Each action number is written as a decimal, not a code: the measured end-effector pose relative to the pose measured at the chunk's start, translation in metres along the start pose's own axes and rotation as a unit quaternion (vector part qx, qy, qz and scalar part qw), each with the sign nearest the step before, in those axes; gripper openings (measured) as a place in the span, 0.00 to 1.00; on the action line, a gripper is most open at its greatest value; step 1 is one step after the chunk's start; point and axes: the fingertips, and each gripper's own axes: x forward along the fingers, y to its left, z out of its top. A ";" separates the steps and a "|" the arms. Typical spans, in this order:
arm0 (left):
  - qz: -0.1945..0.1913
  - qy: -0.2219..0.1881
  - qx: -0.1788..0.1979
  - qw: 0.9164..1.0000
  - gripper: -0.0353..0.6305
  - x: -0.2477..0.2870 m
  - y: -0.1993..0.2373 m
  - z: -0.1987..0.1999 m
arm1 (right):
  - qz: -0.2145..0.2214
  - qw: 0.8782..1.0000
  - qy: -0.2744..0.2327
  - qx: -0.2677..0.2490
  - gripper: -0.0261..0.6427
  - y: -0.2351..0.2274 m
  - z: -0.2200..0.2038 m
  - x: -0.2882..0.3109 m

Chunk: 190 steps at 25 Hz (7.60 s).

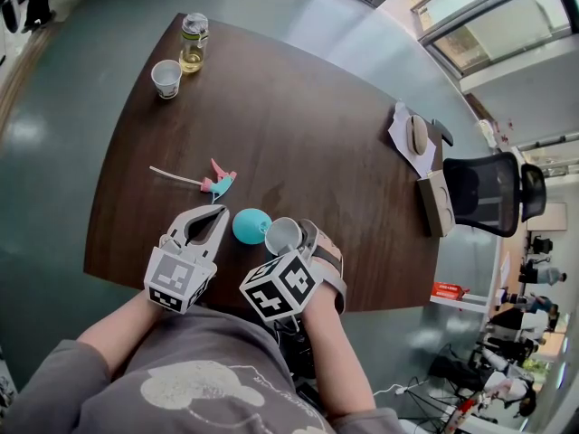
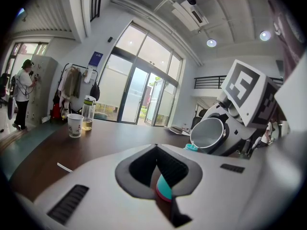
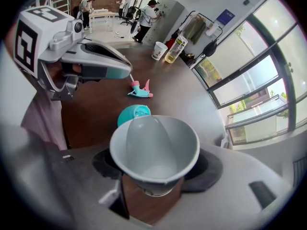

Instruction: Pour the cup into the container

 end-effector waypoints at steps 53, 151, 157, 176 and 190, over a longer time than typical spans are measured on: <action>-0.001 0.009 -0.004 1.000 0.06 0.000 -0.003 -0.003 | -0.005 0.996 -0.083 0.037 0.48 -0.010 0.015 -0.012; 0.069 0.045 0.044 0.996 0.06 0.102 -0.139 -0.069 | 0.079 0.853 -0.424 0.293 0.68 -0.039 -0.096 0.085; 0.067 0.035 0.042 0.996 0.06 0.096 -0.143 -0.062 | 0.076 0.861 -0.418 0.281 0.68 -0.032 -0.112 0.073; 0.054 -0.039 0.054 0.996 0.06 0.069 -0.166 0.012 | -0.005 0.796 -0.537 0.281 0.67 -0.088 -0.120 -0.060; 0.085 -0.098 0.044 0.991 0.06 0.035 -0.159 0.066 | 0.009 0.738 -0.572 0.357 0.02 -0.123 -0.102 -0.101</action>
